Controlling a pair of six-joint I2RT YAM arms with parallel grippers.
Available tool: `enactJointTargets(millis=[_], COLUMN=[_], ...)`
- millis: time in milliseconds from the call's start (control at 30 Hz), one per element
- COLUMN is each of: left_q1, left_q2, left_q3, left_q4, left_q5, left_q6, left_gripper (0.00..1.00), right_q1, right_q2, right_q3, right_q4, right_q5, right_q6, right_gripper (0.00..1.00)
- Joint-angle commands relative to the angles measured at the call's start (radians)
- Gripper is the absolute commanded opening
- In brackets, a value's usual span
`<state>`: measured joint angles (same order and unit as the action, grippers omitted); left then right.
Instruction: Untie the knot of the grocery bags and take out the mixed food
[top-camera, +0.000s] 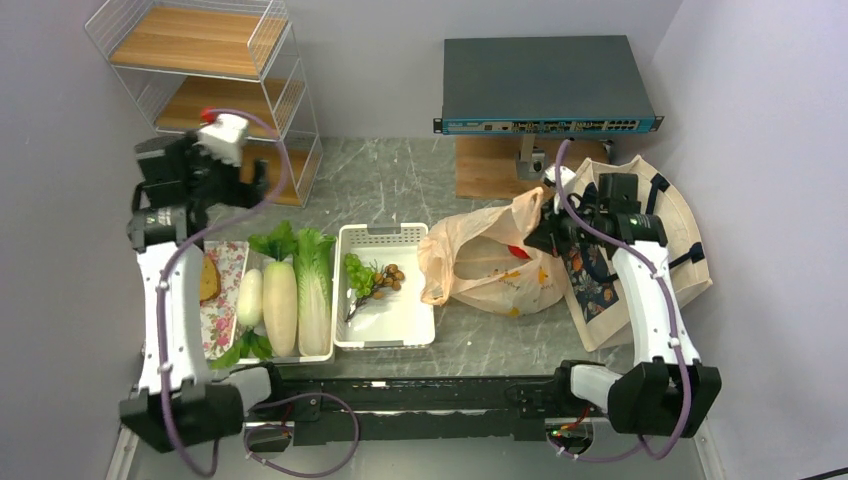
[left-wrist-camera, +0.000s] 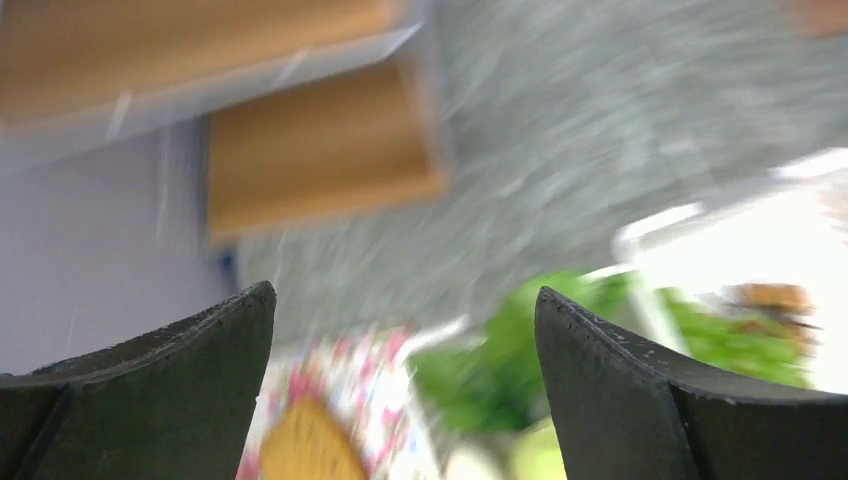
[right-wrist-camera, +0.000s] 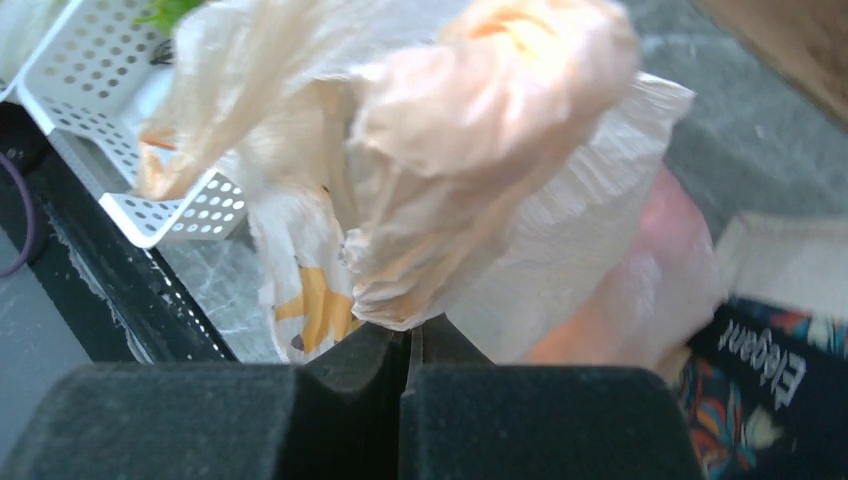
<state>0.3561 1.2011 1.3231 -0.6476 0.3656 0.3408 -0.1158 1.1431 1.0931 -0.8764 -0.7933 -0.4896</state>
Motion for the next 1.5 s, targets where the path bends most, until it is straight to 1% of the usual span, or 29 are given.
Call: enactJointTargets(millis=[0, 67, 100, 133, 200, 267, 367, 433, 467, 533, 633, 700, 733, 800, 833, 867, 933, 1100, 1233, 1300, 1333, 1400, 1467], left_q1=[-0.346, -0.515, -0.596, -0.712, -0.859, -0.988, -1.153, -1.229, -1.258, -1.293, -1.322, -1.330, -1.335, -1.348, -1.358, -1.366, -1.384, -1.401, -1.396, -1.383, -1.377, -1.374, -1.375], left_q2=[-0.085, -0.101, -0.105, -0.105, -0.107, -0.109, -0.110, -0.061, -0.015, 0.131, 0.293, 0.356, 0.376, 0.408, 0.417, 0.424, 0.426, 0.413, 0.396, 0.380, 0.368, 0.336, 0.306], left_q3=[0.084, 0.085, 0.081, 0.076, 0.048, -0.014, -0.179, -0.230, -0.227, -0.160, -0.060, -0.049, -0.053, -0.064, -0.068, -0.072, -0.080, -0.078, -0.087, -0.092, -0.099, -0.145, -0.185], left_q4=[-0.017, 0.005, 0.005, -0.002, -0.013, 0.024, 0.229, 0.381, 0.438, 0.484, 0.530, 0.581, 0.605, 0.636, 0.639, 0.640, 0.668, 0.655, 0.626, 0.602, 0.594, 0.597, 0.602], left_q5=[0.291, 0.322, 0.312, 0.294, 0.260, 0.225, 0.157, 0.132, 0.128, 0.132, 0.121, 0.127, 0.131, 0.137, 0.140, 0.142, 0.144, 0.135, 0.107, 0.124, 0.134, 0.135, 0.134], left_q6=[0.131, 0.158, 0.184, 0.212, 0.288, 0.367, 0.510, 0.558, 0.557, 0.536, 0.501, 0.488, 0.488, 0.493, 0.498, 0.501, 0.503, 0.497, 0.473, 0.437, 0.426, 0.420, 0.434], left_gripper=[0.99, 0.99, 0.97, 0.94, 0.85, 0.77, 0.62, 0.54, 0.52, 0.50, 0.50, 0.50, 0.49, 0.49, 0.49, 0.49, 0.50, 0.52, 0.53, 0.54, 0.55, 0.55, 0.56], right_q1=[0.071, 0.071, 0.071, 0.069, 0.066, 0.068, 0.067, 0.065, 0.064, 0.061, 0.054, 0.054, 0.054, 0.054, 0.054, 0.053, 0.053, 0.058, 0.107, 0.177, 0.212, 0.269, 0.300], right_q2=[0.019, 0.001, -0.018, -0.043, -0.105, -0.163, -0.166, -0.157, -0.156, -0.160, -0.175, -0.163, -0.153, -0.126, -0.111, -0.101, -0.076, -0.008, 0.022, 0.052, 0.074, 0.129, 0.172], right_q3=[0.117, 0.129, 0.120, 0.099, 0.039, -0.002, -0.018, -0.018, -0.013, -0.002, 0.030, 0.087, 0.122, 0.199, 0.239, 0.276, 0.340, 0.475, 0.513, 0.528, 0.537, 0.554, 0.566], right_q4=[-0.070, -0.183, -0.240, -0.284, -0.323, -0.346, -0.370, -0.381, -0.390, -0.399, -0.402, -0.405, -0.407, -0.408, -0.409, -0.410, -0.427, -0.513, -0.451, -0.407, -0.389, -0.352, -0.352], right_q5=[-0.045, -0.025, 0.002, 0.039, 0.123, 0.184, 0.276, 0.321, 0.333, 0.359, 0.397, 0.397, 0.390, 0.373, 0.357, 0.338, 0.272, 0.065, -0.003, 0.011, 0.049, 0.187, 0.295], right_q6=[-0.048, -0.125, -0.164, -0.196, -0.218, -0.234, -0.224, -0.199, -0.193, -0.165, -0.113, -0.056, -0.026, 0.033, 0.051, 0.061, 0.051, -0.044, -0.005, 0.019, 0.029, 0.033, 0.002], right_gripper=[0.00, 0.00, 0.00, 0.00, 0.00, 0.00, 0.00, 0.00, 0.00, 0.00, 0.35, 0.61, 0.71, 0.83, 0.90, 0.95, 0.98, 0.99, 0.99, 0.99, 0.98, 0.97, 0.96])
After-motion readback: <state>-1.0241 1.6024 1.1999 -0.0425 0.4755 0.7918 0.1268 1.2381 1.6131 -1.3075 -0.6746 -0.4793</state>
